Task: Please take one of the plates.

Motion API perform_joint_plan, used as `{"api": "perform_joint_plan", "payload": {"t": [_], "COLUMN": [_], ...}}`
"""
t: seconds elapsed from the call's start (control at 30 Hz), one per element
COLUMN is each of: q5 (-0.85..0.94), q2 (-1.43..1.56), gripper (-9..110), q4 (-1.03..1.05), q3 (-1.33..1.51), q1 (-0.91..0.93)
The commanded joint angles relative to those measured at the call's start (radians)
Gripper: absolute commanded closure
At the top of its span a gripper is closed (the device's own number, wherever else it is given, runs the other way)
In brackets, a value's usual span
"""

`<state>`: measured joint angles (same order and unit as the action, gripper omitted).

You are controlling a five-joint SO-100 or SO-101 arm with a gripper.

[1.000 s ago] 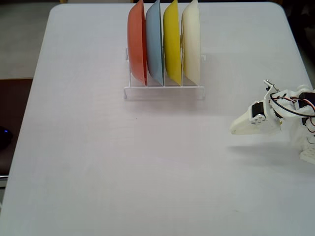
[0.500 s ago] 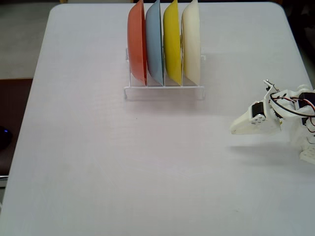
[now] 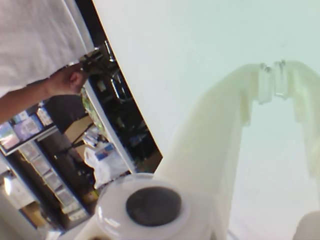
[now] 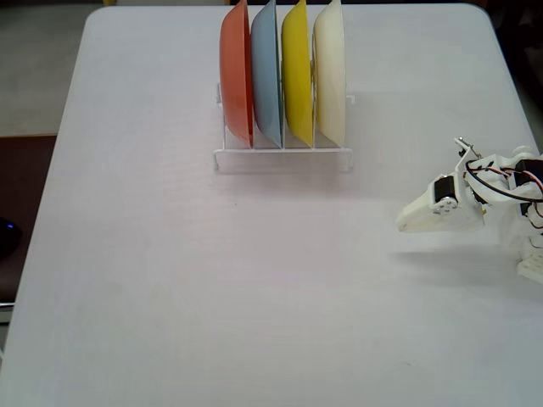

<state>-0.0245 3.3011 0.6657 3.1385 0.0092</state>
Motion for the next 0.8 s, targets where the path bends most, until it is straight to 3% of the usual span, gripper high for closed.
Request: {"api": "perform_joint_plan", "payload": {"t": [0.0, 0.27, 0.4, 0.77], "q5": [-0.002, 0.002, 0.137, 0.426], "q2": [0.009, 0.009, -0.005, -0.523], "gripper": [102, 102, 102, 102], "q4": [-0.014, -0.002, 0.012, 0.189], "q3": [-0.008, -0.017, -0.152, -0.692], "q1": [0.0, 0.0, 0.009, 0.236]}}
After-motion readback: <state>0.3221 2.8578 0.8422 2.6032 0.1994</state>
